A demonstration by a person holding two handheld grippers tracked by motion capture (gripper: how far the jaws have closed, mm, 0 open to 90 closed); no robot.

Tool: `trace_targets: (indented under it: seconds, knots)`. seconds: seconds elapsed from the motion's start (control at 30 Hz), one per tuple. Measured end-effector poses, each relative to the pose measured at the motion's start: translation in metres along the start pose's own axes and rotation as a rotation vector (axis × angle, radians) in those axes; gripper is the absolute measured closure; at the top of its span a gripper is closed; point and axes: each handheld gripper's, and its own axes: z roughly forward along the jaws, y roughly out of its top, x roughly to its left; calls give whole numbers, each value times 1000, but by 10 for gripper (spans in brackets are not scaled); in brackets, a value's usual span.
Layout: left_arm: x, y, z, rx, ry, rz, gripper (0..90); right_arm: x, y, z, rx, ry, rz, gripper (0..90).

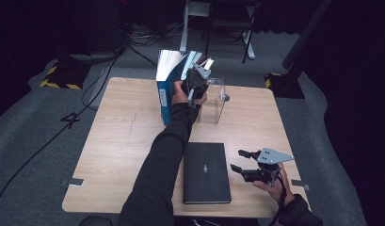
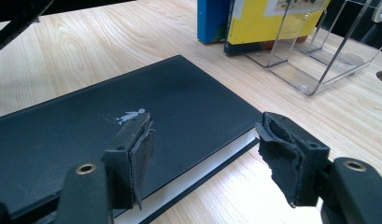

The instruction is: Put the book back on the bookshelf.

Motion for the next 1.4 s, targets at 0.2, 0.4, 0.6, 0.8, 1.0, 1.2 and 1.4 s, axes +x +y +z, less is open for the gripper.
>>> trace_targets:
  seconds: [0.2, 0.4, 0.6, 0.8, 1.0, 1.2, 1.4]
  knots:
    - [-3, -7, 3, -13, 19, -41, 747, 0, 0, 0, 3, 1, -5, 361]
    - [-3, -21, 9, -35, 25, -96, 747, 1, 0, 1, -2, 8, -6, 361]
    - [-6, -29, 13, -52, 34, -145, 741, -2, -2, 0, -5, 2, 3, 361]
    - [-6, -27, 12, -30, 16, -137, 701, -2, -3, 1, 10, 0, 1, 361]
    - [-6, -26, 6, -23, -32, -114, 622, -3, -3, 0, 13, -1, -2, 360]
    - [-7, -26, -7, -20, -67, -73, 563, -4, -4, -1, 14, -3, 1, 359]
    - [-1, -28, -23, -4, -94, -45, 479, -5, -4, 0, 22, -4, -2, 358]
